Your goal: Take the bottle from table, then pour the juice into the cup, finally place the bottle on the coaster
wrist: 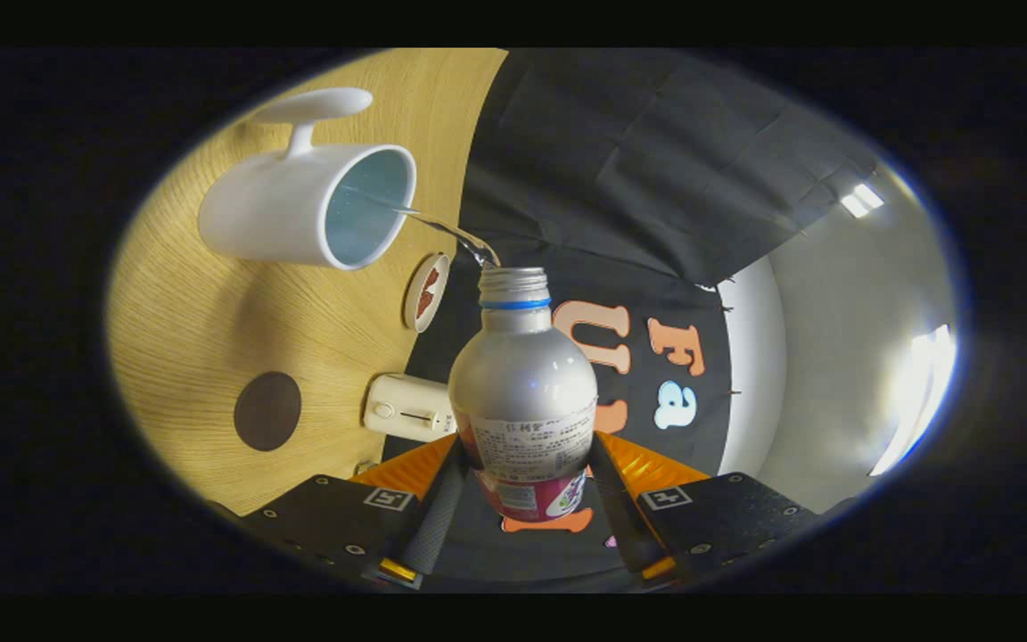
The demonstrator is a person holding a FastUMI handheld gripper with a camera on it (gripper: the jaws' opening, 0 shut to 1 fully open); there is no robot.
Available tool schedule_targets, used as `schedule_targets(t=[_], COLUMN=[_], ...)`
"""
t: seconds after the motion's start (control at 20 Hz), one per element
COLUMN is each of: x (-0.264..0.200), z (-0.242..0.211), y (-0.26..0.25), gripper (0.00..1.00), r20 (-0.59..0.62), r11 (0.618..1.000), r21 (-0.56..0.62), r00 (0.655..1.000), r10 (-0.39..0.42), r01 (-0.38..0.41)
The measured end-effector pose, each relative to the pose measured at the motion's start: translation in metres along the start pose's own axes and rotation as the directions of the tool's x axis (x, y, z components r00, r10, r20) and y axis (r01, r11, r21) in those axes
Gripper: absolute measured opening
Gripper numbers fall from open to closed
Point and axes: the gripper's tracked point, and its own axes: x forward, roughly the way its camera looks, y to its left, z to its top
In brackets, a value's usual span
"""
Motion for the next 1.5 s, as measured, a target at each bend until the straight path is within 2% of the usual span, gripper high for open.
schedule_targets(t=[1.5], x=[-0.009], z=[0.013], y=[-0.013], gripper=[0.77], r20=[0.036], r11=[0.991], r21=[-0.135], r00=[0.999], r10=[-0.019], r01=[0.024])
